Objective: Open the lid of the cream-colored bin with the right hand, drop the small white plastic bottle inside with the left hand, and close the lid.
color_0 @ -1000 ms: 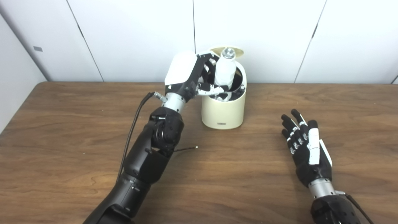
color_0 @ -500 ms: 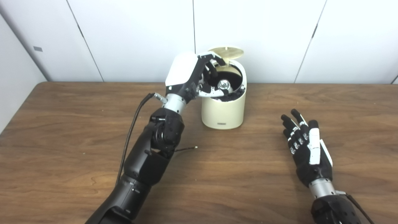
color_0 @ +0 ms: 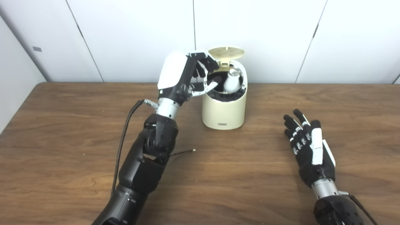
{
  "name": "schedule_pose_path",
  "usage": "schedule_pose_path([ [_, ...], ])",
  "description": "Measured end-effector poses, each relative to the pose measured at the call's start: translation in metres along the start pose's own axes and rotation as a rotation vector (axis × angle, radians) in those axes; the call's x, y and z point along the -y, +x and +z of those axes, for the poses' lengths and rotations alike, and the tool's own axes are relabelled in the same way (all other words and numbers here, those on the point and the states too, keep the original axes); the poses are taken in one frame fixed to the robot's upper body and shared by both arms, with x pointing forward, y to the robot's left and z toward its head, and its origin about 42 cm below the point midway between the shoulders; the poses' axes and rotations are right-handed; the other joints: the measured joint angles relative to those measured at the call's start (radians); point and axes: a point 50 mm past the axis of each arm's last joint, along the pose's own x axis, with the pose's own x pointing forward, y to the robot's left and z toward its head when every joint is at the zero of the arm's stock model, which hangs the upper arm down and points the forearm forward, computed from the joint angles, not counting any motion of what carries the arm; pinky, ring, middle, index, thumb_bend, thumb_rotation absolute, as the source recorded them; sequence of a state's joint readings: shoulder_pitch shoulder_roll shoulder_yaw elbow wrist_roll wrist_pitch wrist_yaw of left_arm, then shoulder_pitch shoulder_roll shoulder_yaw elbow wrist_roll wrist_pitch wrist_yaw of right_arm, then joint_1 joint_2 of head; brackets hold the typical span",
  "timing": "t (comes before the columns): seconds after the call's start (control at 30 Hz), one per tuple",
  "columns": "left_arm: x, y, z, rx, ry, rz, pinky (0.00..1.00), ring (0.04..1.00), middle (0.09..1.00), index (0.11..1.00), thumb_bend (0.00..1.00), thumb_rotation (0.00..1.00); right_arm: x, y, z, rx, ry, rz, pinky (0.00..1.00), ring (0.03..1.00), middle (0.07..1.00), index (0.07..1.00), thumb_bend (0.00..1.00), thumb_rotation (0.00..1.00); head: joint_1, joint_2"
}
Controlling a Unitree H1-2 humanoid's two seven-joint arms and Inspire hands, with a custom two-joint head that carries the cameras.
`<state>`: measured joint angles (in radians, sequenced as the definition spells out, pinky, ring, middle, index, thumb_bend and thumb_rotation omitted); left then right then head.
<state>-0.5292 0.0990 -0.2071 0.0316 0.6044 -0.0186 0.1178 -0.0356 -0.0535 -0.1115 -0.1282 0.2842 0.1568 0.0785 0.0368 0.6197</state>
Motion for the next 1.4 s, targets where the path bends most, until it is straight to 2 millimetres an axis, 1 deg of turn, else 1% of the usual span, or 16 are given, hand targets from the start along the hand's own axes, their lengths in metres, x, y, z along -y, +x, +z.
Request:
schedule_pose_path([
  [0.1,-0.010,-0.003,0.005,0.002,-0.036,0.017,0.38,0.417,0.498,0.495,0.50,0.00,0.001,0.000,0.000,0.000,-0.004,0.002,0.96,0.946,0.878,0.932,0.60,0.94,0.000,0.000],
  [0.23,-0.025,-0.013,0.004,-0.058,-0.088,0.041,0.34,0.400,0.489,0.510,0.50,0.00,0.005,0.000,0.001,0.000,-0.009,0.003,0.97,0.948,0.881,0.933,0.59,0.95,0.000,0.002],
  [0.4,-0.047,-0.032,-0.007,-0.172,-0.197,0.089,0.34,0.409,0.485,0.503,0.50,0.00,0.007,0.000,0.002,0.001,-0.009,-0.001,0.96,0.928,0.869,0.921,0.62,0.93,0.002,0.006],
  [0.53,-0.059,-0.052,-0.021,-0.267,-0.292,0.123,0.34,0.394,0.492,0.543,0.50,0.00,0.009,-0.001,0.003,0.003,-0.010,-0.014,0.96,0.945,0.892,0.920,0.63,0.93,-0.003,0.012],
  [0.6,-0.058,-0.065,-0.029,-0.323,-0.333,0.128,0.37,0.454,0.479,0.525,0.51,0.00,0.010,-0.001,0.003,0.005,-0.013,-0.018,0.95,0.949,0.902,0.916,0.64,0.93,-0.003,0.012],
  [0.67,-0.055,-0.079,-0.036,-0.378,-0.398,0.141,0.44,0.523,0.573,0.504,0.50,0.06,0.010,-0.001,0.005,0.011,-0.019,-0.022,0.96,0.957,0.914,0.922,0.66,0.93,-0.005,0.009],
  [0.7,-0.054,-0.085,-0.039,-0.396,-0.440,0.151,0.49,0.581,0.632,0.617,0.46,0.27,0.010,-0.001,0.007,0.016,-0.023,-0.021,0.97,0.962,0.923,0.929,0.66,0.93,-0.006,0.006],
  [0.73,-0.053,-0.091,-0.041,-0.411,-0.488,0.160,0.52,0.628,0.675,0.671,0.44,0.40,0.010,0.000,0.008,0.021,-0.028,-0.020,0.97,0.960,0.925,0.930,0.67,0.93,-0.008,0.005],
  [0.8,-0.051,-0.104,-0.044,-0.437,-0.593,0.183,0.62,0.715,0.758,0.747,0.40,0.58,0.011,0.002,0.012,0.029,-0.043,-0.017,0.97,0.968,0.941,0.943,0.66,0.95,-0.015,-0.003],
  [0.87,-0.048,-0.114,-0.048,-0.457,-0.662,0.207,0.71,0.781,0.820,0.804,0.38,0.73,0.013,0.005,0.016,0.039,-0.060,-0.013,0.96,0.970,0.945,0.943,0.66,0.95,-0.017,-0.005],
  [0.93,-0.045,-0.124,-0.050,-0.479,-0.717,0.221,0.83,0.872,0.910,0.879,0.39,0.88,0.012,0.008,0.023,0.060,-0.075,-0.007,0.97,0.971,0.948,0.936,0.66,0.94,-0.018,-0.006],
  [1.03,-0.042,-0.139,-0.054,-0.506,-0.772,0.225,0.90,0.918,0.947,0.925,0.42,0.92,0.009,0.017,0.035,0.096,-0.085,0.004,0.99,0.976,0.951,0.930,0.64,0.93,-0.023,-0.006],
  [1.1,-0.039,-0.146,-0.054,-0.506,-0.795,0.222,0.95,0.948,0.970,0.961,0.45,0.98,0.009,0.023,0.042,0.114,-0.099,0.014,1.00,0.985,0.954,0.923,0.64,0.95,-0.032,-0.006],
  [1.17,-0.037,-0.154,-0.055,-0.503,-0.804,0.220,0.97,0.955,0.973,0.971,0.46,1.00,0.009,0.029,0.048,0.131,-0.117,0.021,1.00,0.983,0.951,0.918,0.64,0.96,-0.035,-0.003],
  [1.27,-0.031,-0.166,-0.058,-0.519,-0.800,0.208,0.99,0.974,0.991,0.994,0.48,1.00,0.006,0.038,0.059,0.152,-0.172,0.031,0.98,0.969,0.941,0.912,0.66,0.95,-0.041,-0.002],
  [1.4,-0.021,-0.173,-0.060,-0.539,-0.806,0.180,1.00,0.998,1.000,1.000,0.50,1.00,-0.005,0.050,0.081,0.178,-0.265,0.062,0.99,0.972,0.950,0.912,0.66,0.97,-0.044,0.005],
])
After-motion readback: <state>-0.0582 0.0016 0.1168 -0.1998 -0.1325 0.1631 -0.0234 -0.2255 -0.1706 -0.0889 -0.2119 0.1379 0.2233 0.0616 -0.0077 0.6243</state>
